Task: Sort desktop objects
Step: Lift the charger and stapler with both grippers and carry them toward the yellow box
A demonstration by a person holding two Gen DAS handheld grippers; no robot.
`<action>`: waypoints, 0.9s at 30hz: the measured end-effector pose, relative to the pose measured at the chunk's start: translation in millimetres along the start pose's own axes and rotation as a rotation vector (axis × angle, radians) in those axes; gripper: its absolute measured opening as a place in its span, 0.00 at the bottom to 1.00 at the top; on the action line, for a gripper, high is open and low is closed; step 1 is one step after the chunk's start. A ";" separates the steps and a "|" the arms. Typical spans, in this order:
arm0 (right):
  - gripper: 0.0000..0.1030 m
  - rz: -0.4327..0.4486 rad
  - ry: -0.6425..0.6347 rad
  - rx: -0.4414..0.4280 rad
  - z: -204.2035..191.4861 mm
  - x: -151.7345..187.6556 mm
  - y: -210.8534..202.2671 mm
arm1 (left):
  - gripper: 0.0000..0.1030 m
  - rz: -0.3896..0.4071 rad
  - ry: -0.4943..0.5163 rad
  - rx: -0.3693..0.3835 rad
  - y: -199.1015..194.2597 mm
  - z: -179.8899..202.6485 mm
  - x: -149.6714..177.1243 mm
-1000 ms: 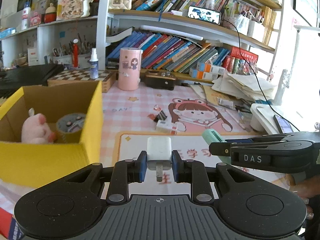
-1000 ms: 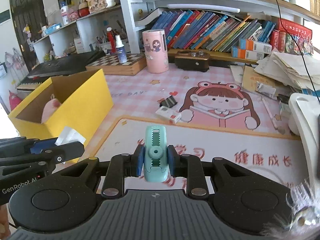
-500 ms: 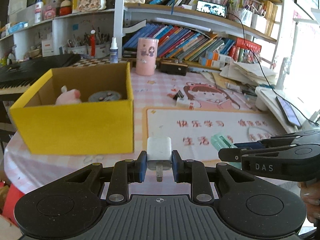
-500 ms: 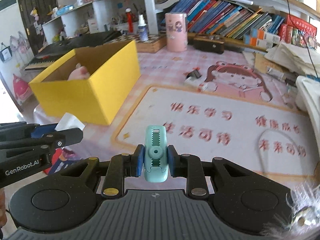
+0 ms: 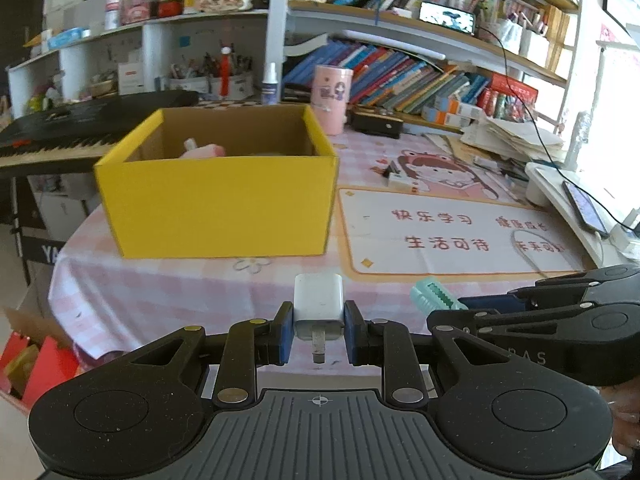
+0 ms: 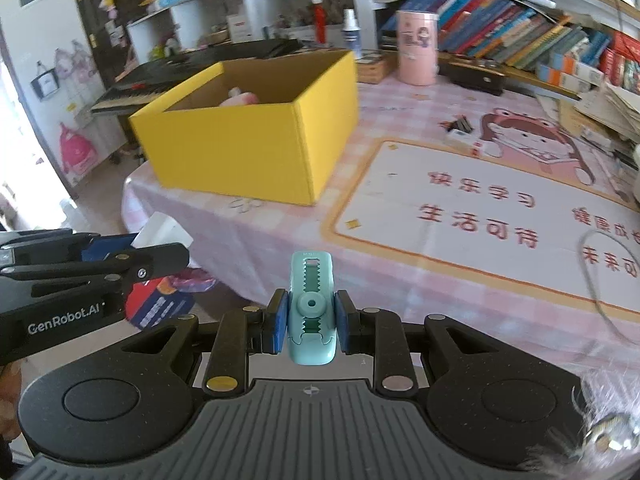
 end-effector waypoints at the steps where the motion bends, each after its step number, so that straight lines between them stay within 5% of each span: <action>1: 0.22 0.003 -0.008 -0.005 -4.1 -0.2 -1.0 | 0.23 0.006 -0.004 -0.007 -3.8 -2.9 0.8; 27: 0.22 0.038 -0.126 -0.061 -54.2 -15.2 -4.3 | 0.23 0.093 -0.056 -0.068 -36.8 -40.8 -0.2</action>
Point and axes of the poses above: each gripper's, at about its wrist camera, not at the fingertips, and y roughly the way its jaws point, z to its right, x to its underside, the point moved 5 cm from there along y, roughly the way its jaws point, and after that the axes turned 14 degrees about x, right-handed, at the moved point
